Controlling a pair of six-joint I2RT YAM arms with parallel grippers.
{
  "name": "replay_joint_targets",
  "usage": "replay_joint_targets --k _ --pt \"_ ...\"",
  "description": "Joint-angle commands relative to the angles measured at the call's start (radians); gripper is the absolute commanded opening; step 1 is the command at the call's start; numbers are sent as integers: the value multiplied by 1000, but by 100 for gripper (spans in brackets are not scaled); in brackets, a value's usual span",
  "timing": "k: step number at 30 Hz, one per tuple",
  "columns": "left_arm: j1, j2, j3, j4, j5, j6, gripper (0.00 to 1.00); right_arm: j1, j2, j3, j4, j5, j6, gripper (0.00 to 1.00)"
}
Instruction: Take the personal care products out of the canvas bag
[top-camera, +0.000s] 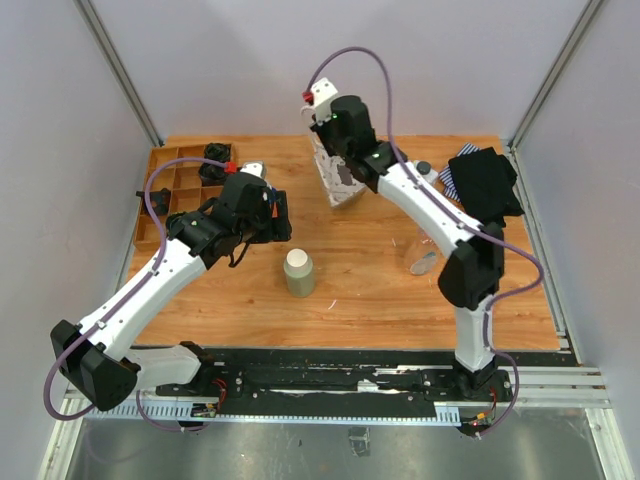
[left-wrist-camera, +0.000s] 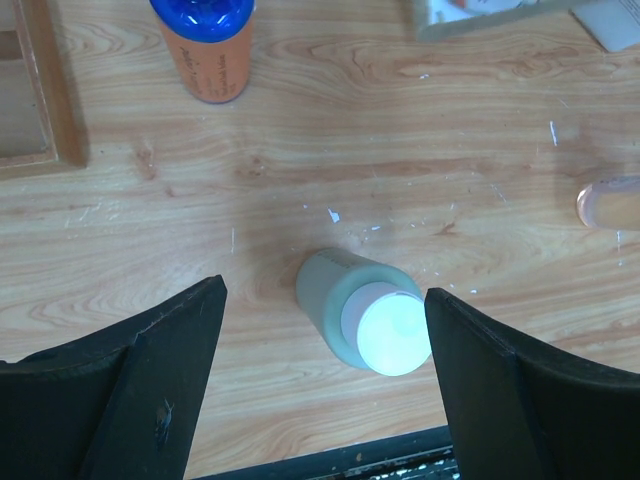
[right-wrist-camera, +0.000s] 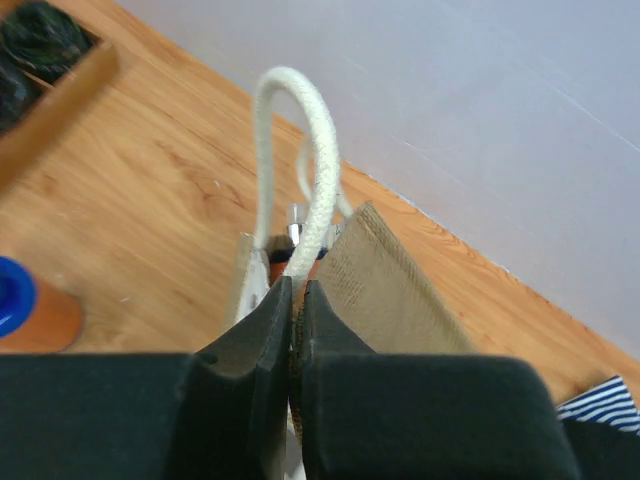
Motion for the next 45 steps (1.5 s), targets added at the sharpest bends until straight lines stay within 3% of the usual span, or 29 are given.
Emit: replay_joint_targets --k 1,10,17,21,26,28,30,34,39,40,43,44,45 --pt "1 -24 1 22 -3 4 85 -16 -193 -76 0 -134 147 1" --pt "15 -29 16 9 -78 -35 87 -63 -388 -225 18 -210 191 1" --pt "17 -23 6 42 -12 -40 85 -69 -362 -279 79 -246 237 1" --pt "17 -20 8 33 -8 -41 84 -77 -246 -143 104 -279 268 1" --pt "17 -20 21 34 -11 -41 84 -82 -7 221 70 -280 245 1" --pt "17 -17 32 31 -6 -40 83 -82 5 272 73 -265 215 1" --pt "17 -20 32 30 -5 -40 83 -87 -58 173 103 -236 207 1" --pt "17 -38 8 51 9 -40 84 -92 -363 -461 296 -143 200 1" --pt "19 -26 -15 88 36 -34 85 -69 -667 -966 306 -155 216 2" --pt "19 -17 -9 90 45 -33 85 -56 -709 -1026 300 -165 214 8" --pt "20 17 1 102 78 -35 84 -36 -793 -1103 198 -138 234 57" --pt "20 25 3 105 86 -37 84 -31 -816 -1108 172 -135 241 68" --pt "20 31 2 113 93 -41 84 -27 -839 -1112 152 -128 244 71"
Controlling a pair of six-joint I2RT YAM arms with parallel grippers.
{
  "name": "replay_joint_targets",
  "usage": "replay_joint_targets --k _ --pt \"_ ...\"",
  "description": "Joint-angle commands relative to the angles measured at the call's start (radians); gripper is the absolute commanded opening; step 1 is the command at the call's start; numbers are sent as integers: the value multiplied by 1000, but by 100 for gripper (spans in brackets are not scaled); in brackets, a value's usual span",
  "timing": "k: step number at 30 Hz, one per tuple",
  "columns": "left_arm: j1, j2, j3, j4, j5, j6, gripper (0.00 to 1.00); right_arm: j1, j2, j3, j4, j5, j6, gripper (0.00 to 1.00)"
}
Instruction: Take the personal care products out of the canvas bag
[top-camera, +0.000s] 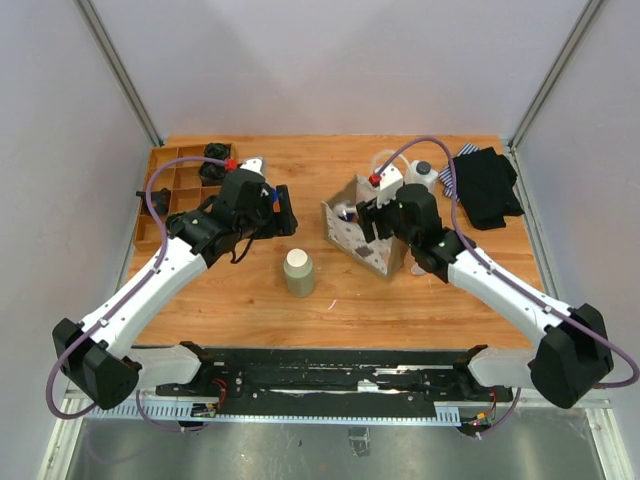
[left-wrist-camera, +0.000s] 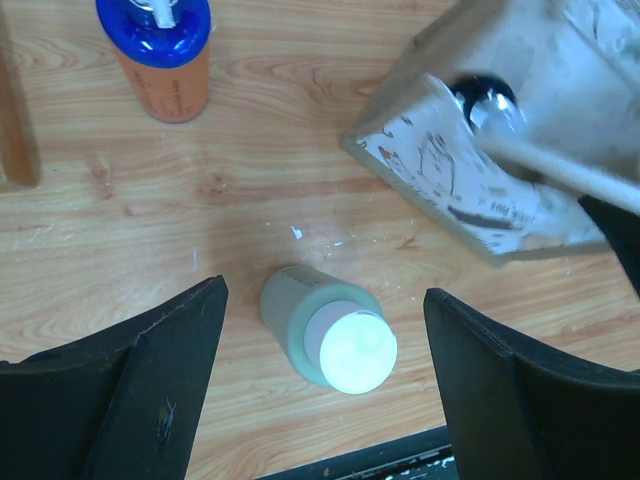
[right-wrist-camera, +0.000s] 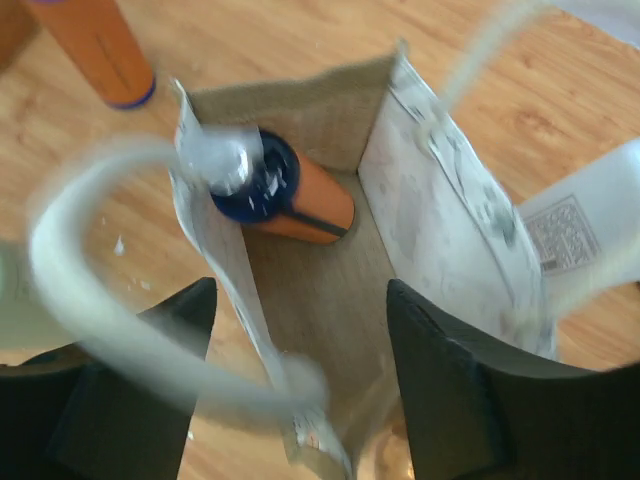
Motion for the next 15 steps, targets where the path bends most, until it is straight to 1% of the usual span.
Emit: replay_joint_targets --k 1,3,5,11,15 --pt "6 36 5 54 56 -9 84 36 -88 -41 -88 45 22 73" --pt "6 44 3 61 69 -17 83 40 -118 -24 -131 79 12 79" --pt "6 46 3 64 78 -20 83 47 -139 11 -177 96 3 81" --pt "6 34 -1 54 60 -20 83 53 -186 104 -201 82 -19 78" --pt "6 29 -7 56 61 -23 83 47 -135 189 -206 54 -32 76"
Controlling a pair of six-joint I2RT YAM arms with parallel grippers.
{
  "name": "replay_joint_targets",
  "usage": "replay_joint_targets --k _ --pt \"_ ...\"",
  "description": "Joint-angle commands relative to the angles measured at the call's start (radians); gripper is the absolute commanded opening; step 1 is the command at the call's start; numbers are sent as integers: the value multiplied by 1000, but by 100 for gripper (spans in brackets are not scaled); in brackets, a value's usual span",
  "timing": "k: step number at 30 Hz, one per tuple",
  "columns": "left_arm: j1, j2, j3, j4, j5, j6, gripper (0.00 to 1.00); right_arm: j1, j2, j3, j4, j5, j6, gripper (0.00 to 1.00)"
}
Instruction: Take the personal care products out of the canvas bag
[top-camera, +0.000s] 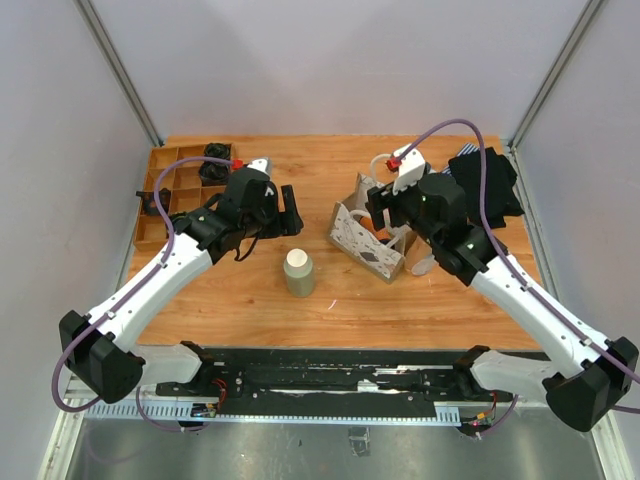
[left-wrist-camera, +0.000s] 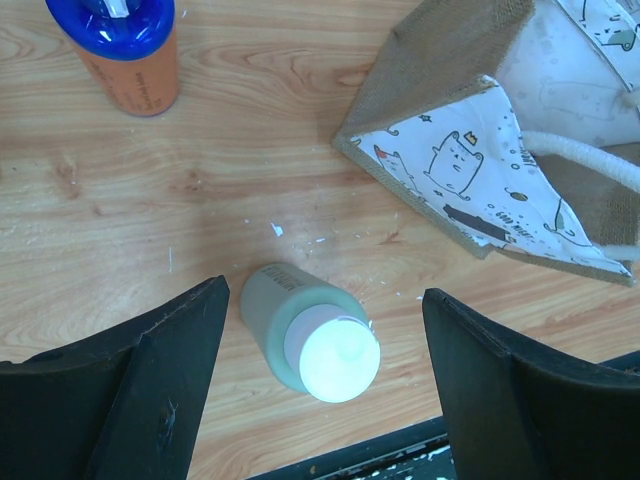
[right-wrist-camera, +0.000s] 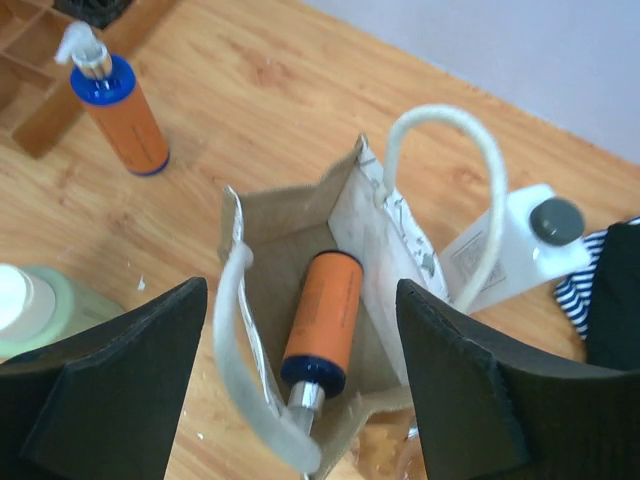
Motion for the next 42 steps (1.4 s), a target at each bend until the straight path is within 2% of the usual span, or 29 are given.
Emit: replay_joint_targets --k 1,8,13,15,21,27,36,42 --pt "6 -18 -7 23 5 -8 83 5 56 126 -38 -20 -14 76" --pt "6 -32 -20 28 9 -10 82 -38 166 297 -64 -81 42 74" --pt "6 -27 -22 31 35 -12 82 -78 451 564 -350 -167 95 67" --pt "6 -36 -33 29 29 -12 82 -81 524 570 -405 -167 111 60" --pt "6 -42 -44 20 15 1 82 -124 672 501 -467 -218 161 60" --pt "6 -32 -45 20 9 9 83 -132 710 400 -468 -154 182 63" --pt "6 -20 -44 27 22 9 83 -144 857 428 -566 -253 135 86" --pt "6 -18 -34 26 19 14 83 -144 951 379 -606 -221 106 92"
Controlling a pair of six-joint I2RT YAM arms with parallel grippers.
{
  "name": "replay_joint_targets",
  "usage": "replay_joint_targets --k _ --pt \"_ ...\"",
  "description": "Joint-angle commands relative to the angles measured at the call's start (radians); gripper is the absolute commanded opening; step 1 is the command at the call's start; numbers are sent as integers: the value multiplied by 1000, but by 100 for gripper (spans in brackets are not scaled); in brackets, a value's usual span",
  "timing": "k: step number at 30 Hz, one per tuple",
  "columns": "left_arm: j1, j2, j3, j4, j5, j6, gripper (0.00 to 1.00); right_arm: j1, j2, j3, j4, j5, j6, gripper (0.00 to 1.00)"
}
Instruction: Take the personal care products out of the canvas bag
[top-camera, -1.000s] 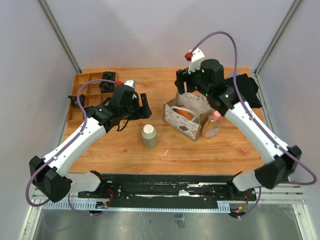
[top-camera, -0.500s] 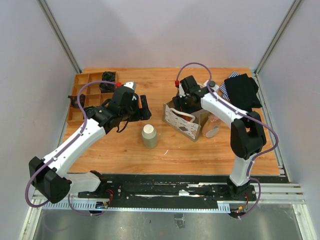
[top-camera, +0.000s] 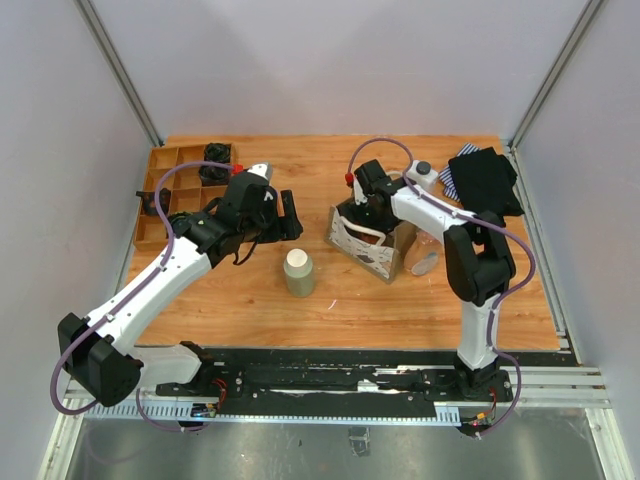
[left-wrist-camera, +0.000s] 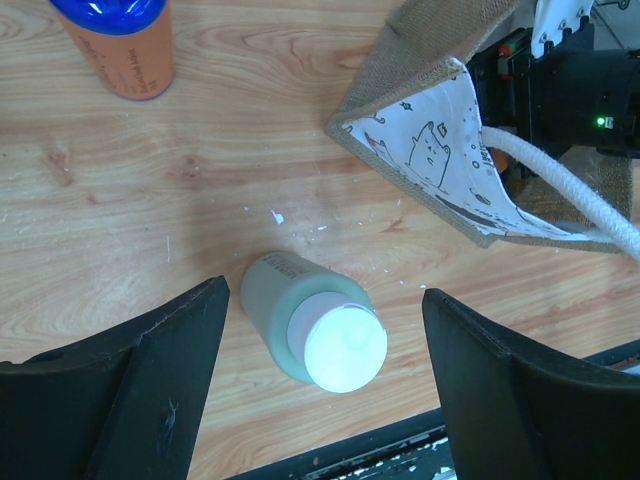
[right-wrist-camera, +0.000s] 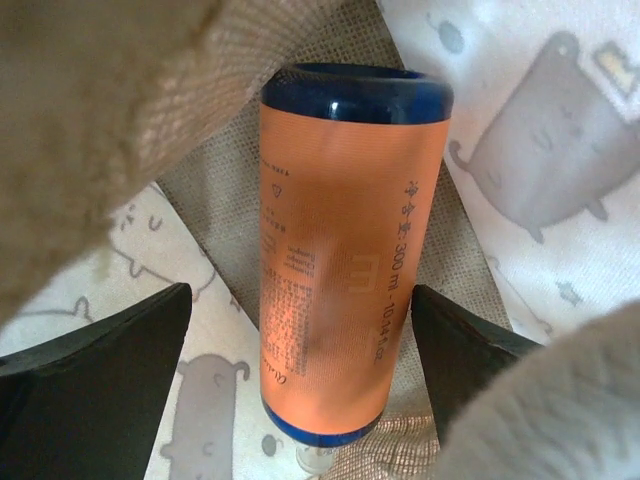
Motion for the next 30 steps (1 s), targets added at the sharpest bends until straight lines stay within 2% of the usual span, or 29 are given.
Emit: replay_joint_targets --k 1,2,3,5,7,8,9,10,17,22,30 --pt "6 4 8 21 5 15 83 -14 111 -47 -156 -1 -32 91" --pt "6 7 10 24 9 15 83 -14 133 -46 -169 2 -41 89" --pt "6 10 12 26 14 14 83 -14 149 -43 -180 -5 -52 82" --pt "6 14 16 26 19 15 83 -14 164 -43 -187 -44 -72 60" --pt "6 15 16 24 19 15 83 -14 165 -34 -197 -70 -88 43" --pt "6 14 16 21 18 15 83 -14 160 -29 -204 -68 -92 32" --pt "6 12 18 19 16 15 83 -14 147 -23 -208 -60 -96 15" --pt "6 9 19 16 15 15 83 -15 125 -20 -207 -37 -92 3" --pt "6 -3 32 -1 -8 21 83 -14 -221 68 -183 66 -69 1" --pt "6 6 44 3 3 19 83 -17 -462 125 -23 38 -82 1" --pt "6 -5 58 31 14 15 82 -58 -508 187 95 -162 -9 1"
